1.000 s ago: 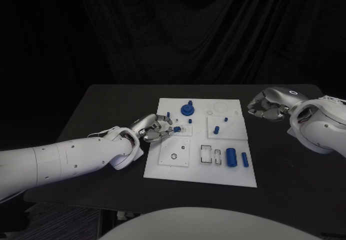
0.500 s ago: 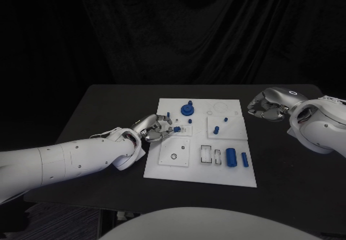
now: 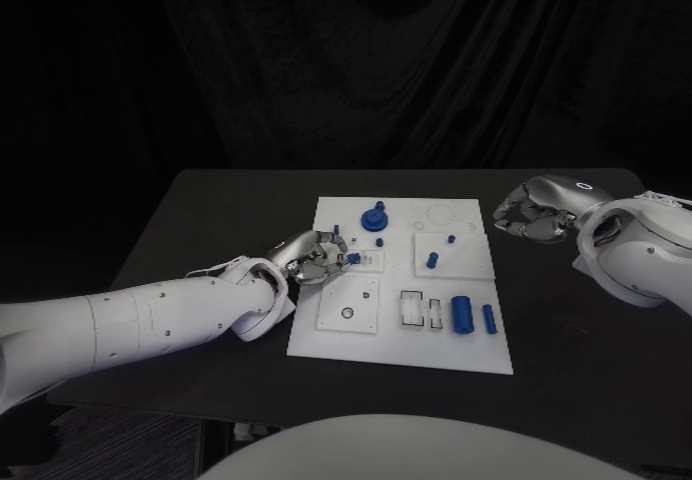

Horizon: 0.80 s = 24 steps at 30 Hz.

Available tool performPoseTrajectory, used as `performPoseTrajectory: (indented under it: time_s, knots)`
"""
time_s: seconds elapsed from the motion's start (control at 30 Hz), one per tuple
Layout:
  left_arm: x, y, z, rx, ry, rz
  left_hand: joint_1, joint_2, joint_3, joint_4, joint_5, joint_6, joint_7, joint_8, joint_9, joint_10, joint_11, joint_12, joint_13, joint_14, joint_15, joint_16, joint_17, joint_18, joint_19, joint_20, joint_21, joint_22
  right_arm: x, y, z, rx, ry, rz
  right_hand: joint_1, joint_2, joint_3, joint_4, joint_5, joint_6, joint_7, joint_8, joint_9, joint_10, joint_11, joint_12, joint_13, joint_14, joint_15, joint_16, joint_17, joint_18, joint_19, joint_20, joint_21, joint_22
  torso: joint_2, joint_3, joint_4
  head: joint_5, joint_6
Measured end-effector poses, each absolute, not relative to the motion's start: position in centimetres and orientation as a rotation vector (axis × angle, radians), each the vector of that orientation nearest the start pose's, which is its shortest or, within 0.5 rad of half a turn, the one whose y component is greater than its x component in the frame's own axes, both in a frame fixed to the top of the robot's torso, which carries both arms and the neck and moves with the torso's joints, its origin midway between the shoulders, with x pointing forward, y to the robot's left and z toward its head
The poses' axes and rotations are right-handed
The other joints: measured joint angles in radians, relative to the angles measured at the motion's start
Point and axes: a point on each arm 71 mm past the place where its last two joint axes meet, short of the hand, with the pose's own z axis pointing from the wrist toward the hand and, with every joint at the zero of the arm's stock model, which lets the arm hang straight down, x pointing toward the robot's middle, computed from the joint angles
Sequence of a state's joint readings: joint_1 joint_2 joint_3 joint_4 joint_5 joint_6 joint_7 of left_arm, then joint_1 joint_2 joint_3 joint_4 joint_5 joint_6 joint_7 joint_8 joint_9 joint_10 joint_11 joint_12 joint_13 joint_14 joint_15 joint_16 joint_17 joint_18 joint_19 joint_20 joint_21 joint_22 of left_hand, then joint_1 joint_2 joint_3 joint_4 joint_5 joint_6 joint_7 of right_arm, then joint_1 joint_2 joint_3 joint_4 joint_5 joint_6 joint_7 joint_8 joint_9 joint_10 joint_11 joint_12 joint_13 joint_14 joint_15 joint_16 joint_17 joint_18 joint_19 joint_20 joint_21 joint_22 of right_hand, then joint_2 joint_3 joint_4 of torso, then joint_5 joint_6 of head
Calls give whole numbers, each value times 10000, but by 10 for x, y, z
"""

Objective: Assemble the parts on the task board

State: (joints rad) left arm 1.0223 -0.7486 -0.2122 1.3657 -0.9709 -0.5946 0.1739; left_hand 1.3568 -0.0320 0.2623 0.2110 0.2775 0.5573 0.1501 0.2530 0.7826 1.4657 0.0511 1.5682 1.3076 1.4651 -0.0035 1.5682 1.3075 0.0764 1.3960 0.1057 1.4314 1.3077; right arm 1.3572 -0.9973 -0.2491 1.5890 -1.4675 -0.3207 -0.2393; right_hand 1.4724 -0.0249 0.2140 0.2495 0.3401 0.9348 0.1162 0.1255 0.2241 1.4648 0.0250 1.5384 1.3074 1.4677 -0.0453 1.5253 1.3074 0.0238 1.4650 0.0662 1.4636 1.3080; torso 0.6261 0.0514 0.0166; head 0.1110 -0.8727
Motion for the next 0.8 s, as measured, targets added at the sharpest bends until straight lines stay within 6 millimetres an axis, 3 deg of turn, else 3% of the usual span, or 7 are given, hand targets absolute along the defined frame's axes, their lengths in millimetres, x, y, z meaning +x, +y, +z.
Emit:
performPoseTrajectory:
  time_s: [0.8]
  knots:
    - [444, 198, -324, -2456, 17401, -8595, 48, 47, -27, -28, 0, 0, 0, 398, 125, 0, 0, 0, 0, 0, 0, 0, 0, 0, 36, 37, -1, -1, 472, -268, -184, -1206, 17515, 3748, 0, 0, 0, 0, 0, -1, -1, 0, 0, 0, 0, 0, 0, 0, 0, -43, 0, 0, 0, 0, -57, -2, 1, 0, 2, 34, 0]
